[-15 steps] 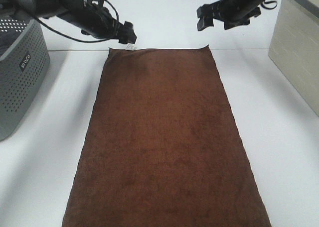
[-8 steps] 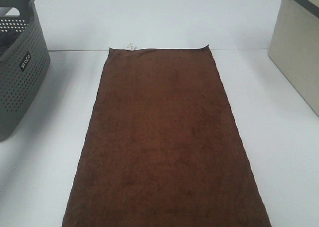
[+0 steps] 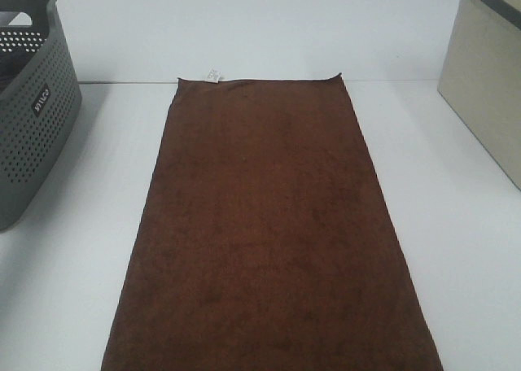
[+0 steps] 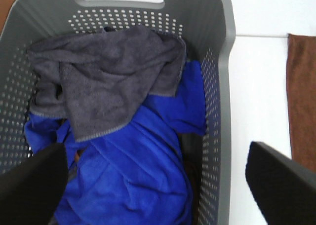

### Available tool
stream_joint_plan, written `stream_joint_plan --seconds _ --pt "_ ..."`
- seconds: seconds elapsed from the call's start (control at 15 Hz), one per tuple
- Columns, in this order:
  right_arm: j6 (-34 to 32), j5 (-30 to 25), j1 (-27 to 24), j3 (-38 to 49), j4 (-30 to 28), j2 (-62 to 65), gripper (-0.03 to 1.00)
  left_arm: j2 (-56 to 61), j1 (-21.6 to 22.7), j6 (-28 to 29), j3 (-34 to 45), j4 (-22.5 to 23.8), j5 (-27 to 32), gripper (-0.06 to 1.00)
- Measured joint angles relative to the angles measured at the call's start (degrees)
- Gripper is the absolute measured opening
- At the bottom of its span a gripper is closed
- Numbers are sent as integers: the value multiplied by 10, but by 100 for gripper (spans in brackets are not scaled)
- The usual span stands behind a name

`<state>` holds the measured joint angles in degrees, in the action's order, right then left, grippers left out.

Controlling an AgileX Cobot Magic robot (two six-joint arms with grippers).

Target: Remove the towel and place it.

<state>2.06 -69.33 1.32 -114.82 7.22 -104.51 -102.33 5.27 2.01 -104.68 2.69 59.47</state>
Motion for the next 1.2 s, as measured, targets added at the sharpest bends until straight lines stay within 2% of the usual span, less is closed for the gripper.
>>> stream_joint_plan --seconds 0.13,0.2,0.47,0.73,0.93,1.07,1.2 --pt "-6 0 5 96 -1 88 78 101 0 2 136 -7 -34 90" --pt "-6 -1 6 127 0 116 78 125 0 2 163 -9 -38 90" --pt "-7 -3 6 364 1 380 77 368 0 5 356 -12 -42 90" --pt "-8 2 6 546 -5 621 77 573 0 6 477 -16 -42 90" --pt "-8 6 6 641 -38 778 77 707 0 -1 553 -20 -33 90" --pt "-8 6 6 727 -64 902 77 831 0 -29 621 -20 12 89" --pt "-8 6 6 774 -64 972 77 914 0 -36 651 -21 46 89"
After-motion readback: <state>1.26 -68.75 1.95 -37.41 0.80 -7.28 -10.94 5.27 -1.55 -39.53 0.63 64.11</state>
